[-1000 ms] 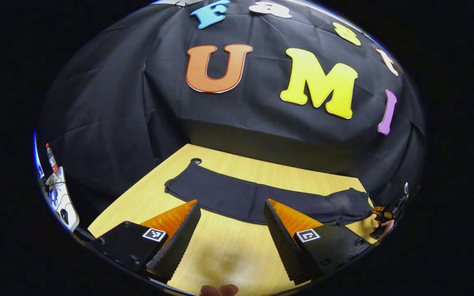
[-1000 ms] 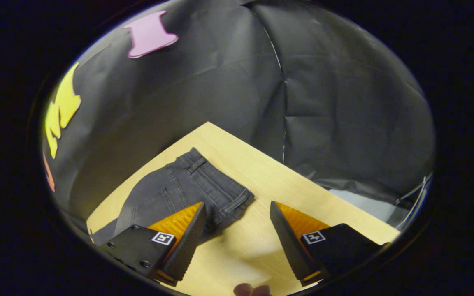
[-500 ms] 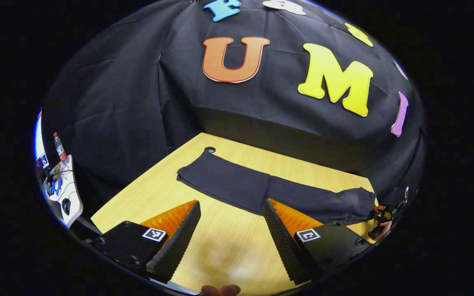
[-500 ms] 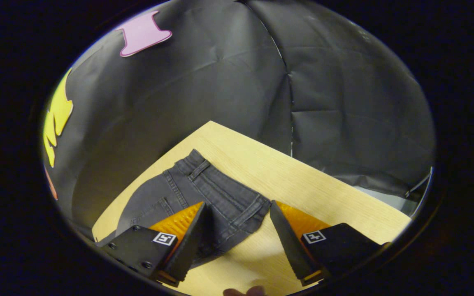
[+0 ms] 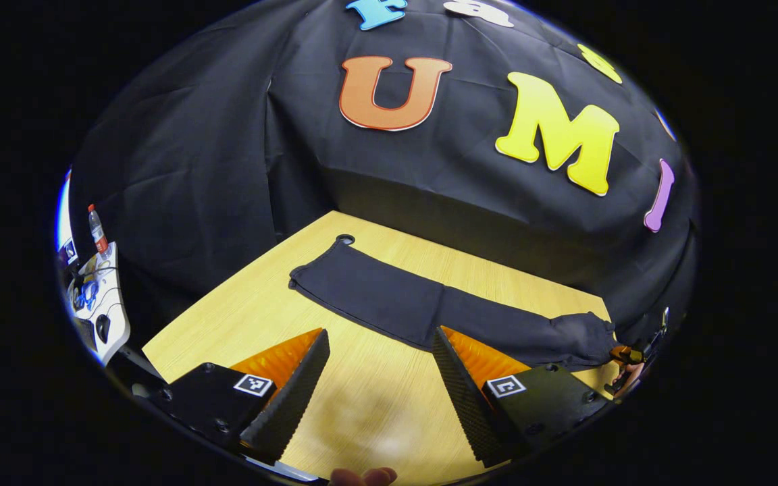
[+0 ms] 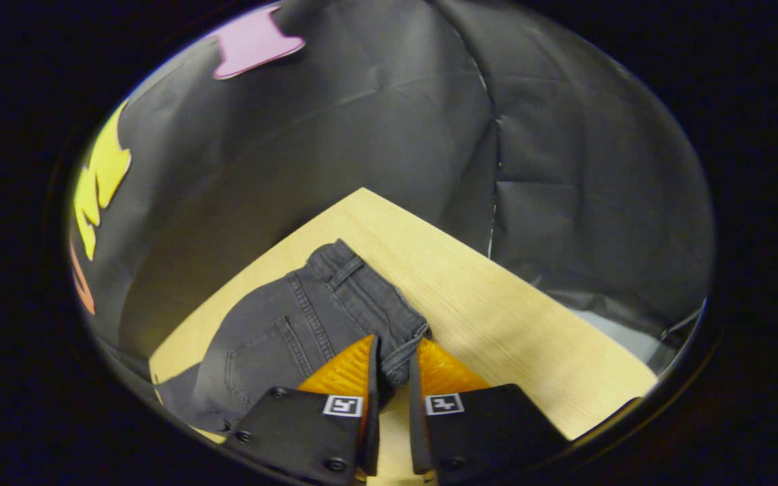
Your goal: Grasp the waist and the cuffs of the jeans and fold them to make the two legs overlap; first hold the waist and fold one-third of the jeans toward the cuffs, then hold the cuffs and fold the remaining one-third in the same direction to finish folding.
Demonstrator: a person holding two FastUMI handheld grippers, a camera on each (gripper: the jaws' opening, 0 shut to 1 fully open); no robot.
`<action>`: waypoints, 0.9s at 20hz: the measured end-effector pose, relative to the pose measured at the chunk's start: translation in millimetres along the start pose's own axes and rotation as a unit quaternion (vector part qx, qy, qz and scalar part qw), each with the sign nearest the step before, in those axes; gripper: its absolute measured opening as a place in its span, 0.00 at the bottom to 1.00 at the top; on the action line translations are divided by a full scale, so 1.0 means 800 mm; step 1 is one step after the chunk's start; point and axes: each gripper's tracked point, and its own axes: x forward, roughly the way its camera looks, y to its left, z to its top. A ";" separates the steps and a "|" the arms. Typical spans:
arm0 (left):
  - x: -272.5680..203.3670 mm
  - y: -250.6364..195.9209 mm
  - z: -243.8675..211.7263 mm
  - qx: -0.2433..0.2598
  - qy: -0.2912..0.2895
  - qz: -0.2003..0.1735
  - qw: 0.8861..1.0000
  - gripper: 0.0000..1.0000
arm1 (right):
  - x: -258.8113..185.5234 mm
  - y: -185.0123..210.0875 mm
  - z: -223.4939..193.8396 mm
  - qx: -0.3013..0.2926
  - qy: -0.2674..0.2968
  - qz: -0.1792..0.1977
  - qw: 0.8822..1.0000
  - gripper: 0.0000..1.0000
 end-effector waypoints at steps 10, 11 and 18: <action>0.000 0.003 0.008 -0.054 -0.017 0.013 0.998 0.99 | -0.188 0.226 0.104 -0.163 -0.124 0.128 0.970 0.14; -0.001 0.002 0.013 -0.059 -0.020 0.015 0.998 0.99 | -0.207 0.266 0.102 -0.189 -0.133 0.148 0.962 0.14; -0.013 0.010 0.034 -0.071 -0.057 0.038 0.995 0.99 | -0.271 0.488 -0.026 -0.329 -0.126 0.261 0.898 0.14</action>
